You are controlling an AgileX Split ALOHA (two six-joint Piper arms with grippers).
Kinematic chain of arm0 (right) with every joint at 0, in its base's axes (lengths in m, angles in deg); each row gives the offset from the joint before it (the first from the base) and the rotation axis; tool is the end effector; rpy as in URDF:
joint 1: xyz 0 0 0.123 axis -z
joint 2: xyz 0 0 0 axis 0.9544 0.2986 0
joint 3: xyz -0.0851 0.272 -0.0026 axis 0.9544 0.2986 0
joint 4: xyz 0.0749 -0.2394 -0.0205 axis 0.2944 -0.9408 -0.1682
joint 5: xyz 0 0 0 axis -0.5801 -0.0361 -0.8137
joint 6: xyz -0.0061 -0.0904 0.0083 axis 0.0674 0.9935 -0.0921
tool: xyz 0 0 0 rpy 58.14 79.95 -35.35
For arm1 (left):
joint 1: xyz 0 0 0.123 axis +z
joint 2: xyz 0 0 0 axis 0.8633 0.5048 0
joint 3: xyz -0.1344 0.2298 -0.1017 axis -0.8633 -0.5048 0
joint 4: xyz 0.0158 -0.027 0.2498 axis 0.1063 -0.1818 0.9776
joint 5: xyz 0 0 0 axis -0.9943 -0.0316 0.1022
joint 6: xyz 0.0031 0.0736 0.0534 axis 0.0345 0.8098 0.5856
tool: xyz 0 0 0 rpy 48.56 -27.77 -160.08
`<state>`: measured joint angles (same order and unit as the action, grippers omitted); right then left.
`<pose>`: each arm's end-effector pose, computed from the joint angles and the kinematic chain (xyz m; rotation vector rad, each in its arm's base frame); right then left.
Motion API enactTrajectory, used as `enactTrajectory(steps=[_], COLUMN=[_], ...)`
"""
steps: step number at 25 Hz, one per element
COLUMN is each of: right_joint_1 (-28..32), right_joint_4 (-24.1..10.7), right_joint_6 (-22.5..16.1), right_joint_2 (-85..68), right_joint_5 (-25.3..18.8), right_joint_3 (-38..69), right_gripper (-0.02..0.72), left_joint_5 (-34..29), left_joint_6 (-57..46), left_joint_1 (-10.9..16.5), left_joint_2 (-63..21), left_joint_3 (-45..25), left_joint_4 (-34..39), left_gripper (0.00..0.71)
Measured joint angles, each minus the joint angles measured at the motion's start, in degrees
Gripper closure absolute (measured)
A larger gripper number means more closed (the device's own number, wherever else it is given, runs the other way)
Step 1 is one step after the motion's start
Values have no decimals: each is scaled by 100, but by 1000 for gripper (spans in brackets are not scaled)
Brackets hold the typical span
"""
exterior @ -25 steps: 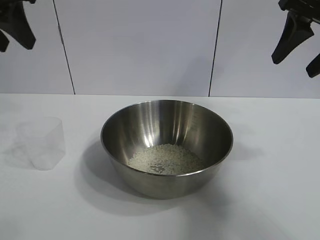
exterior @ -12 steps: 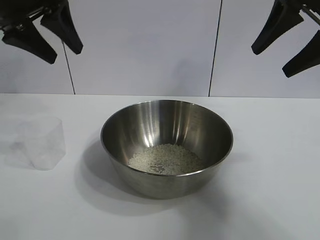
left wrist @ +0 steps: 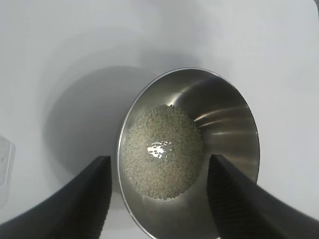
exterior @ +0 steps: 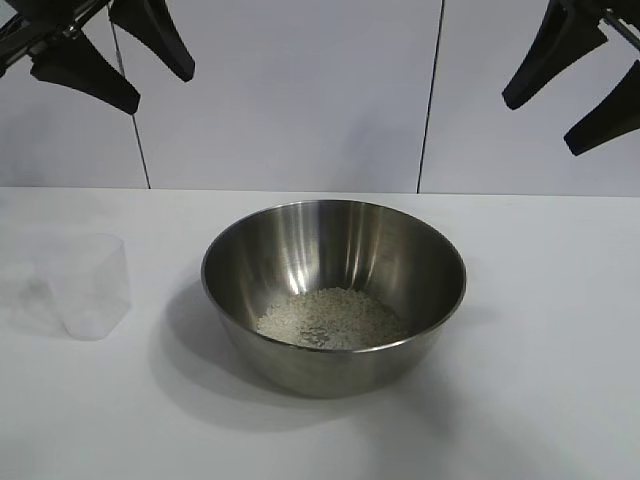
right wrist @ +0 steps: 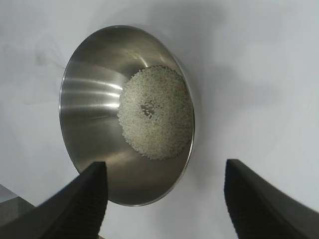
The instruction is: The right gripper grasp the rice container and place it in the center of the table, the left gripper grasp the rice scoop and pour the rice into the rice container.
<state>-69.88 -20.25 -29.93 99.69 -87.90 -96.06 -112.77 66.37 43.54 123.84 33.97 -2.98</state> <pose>0.3228 0.0311 0.2944 -0.0145 2.7056 0.7403 0.3366 -0.1350 0.3011 0.1139 2.5893 -0.7474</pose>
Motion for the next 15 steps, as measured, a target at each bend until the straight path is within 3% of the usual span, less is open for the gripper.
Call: enactTrajectory(steps=[6,15], right_joint_1=[0,0], right_joint_4=[0,5], right_joint_6=[0,0], right_joint_2=[0,0], right_joint_5=[226,1184], right_joint_3=[0,0], right_gripper=[240,240], left_joint_5=[59,263], left_joint_6=[-42,-46], left_joint_1=[0,0], left_joint_2=[0,0], left_joint_3=[0,0], left_joint_4=[-9,-14], left_gripper=[294,294])
